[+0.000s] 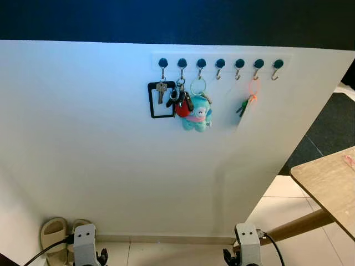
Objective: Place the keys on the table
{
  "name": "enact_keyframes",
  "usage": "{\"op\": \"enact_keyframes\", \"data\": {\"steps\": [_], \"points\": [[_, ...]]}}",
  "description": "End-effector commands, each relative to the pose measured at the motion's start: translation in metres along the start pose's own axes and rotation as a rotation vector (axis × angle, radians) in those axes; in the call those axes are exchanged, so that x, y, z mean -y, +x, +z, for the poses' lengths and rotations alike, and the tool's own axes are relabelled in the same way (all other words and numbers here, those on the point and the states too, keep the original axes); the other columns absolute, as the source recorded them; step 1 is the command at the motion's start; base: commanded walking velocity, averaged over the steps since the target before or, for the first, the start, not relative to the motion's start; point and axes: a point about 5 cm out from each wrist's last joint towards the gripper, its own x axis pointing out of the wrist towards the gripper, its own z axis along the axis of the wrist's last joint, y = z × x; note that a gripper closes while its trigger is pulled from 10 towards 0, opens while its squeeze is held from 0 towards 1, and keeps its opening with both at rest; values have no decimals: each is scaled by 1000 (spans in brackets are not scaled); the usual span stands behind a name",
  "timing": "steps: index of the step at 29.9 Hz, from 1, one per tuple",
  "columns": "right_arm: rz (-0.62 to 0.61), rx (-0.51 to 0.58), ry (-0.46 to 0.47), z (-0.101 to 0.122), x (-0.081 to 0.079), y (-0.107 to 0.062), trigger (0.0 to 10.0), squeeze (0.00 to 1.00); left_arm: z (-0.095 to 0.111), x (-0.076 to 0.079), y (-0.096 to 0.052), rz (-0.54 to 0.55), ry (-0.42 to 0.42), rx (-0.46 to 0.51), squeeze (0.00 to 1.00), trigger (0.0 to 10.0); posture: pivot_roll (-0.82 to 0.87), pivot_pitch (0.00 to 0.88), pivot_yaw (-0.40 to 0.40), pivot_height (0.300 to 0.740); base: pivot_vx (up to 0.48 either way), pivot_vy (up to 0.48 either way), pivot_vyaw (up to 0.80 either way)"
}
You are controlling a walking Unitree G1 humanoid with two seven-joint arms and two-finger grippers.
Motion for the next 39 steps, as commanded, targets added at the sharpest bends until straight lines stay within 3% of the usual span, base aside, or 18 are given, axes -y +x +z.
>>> {"op": "enact_keyframes", "data": {"steps": [1, 7, 13, 17, 29, 33, 36, 38, 39], "points": [[1, -24, 9, -6, 0, -2, 10000, 0, -7, 1, -2, 3, -25, -16, 0, 10000, 29, 26, -30, 740, 0, 0, 0], [19, -32, 4, -9, -7, -2, 10000, 0, -11, 1, -3, -20, -8, -36, 0, 10000, 16, 15, -33, 740, 0, 0, 0], [14, -7, 17, -8, -3, -3, 10000, 0, -18, 17, -4, -81, 37, -56, 0, 10000, 20, 23, -30, 740, 0, -480, 0], [28, -6, 2, -8, -3, -4, 10000, 0, -19, 14, -4, -39, 6, -57, 0, 10000, 23, 30, -40, 740, 0, -240, 0], [45, 13, -15, -4, -3, -3, 10000, 0, -23, 11, -7, -42, 20, -54, 0, 10000, 23, 33, -52, 740, 0, 0, 0], [51, 139, -61, 18, -5, 1, 10000, 0, -22, 13, -8, -86, 149, -32, 0, 10000, 24, 26, -52, 740, 0, 0, 0], [61, 227, -107, 31, -6, 1, 10000, 0, -17, 15, -8, -127, 190, 3, 0, 10000, 21, 24, -50, 740, 0, 0, 0], [29, 396, -202, 56, -3, -2, 10000, 0, -4, 22, -8, -221, 289, 94, 0, 10000, 25, 29, -50, 740, 0, 0, 0], [-33, 576, -243, 82, 2, -8, 10000, 0, 10, 28, -9, -310, 376, 179, 0, 10000, 27, 30, -51, 740, 0, 0, 0]]}}
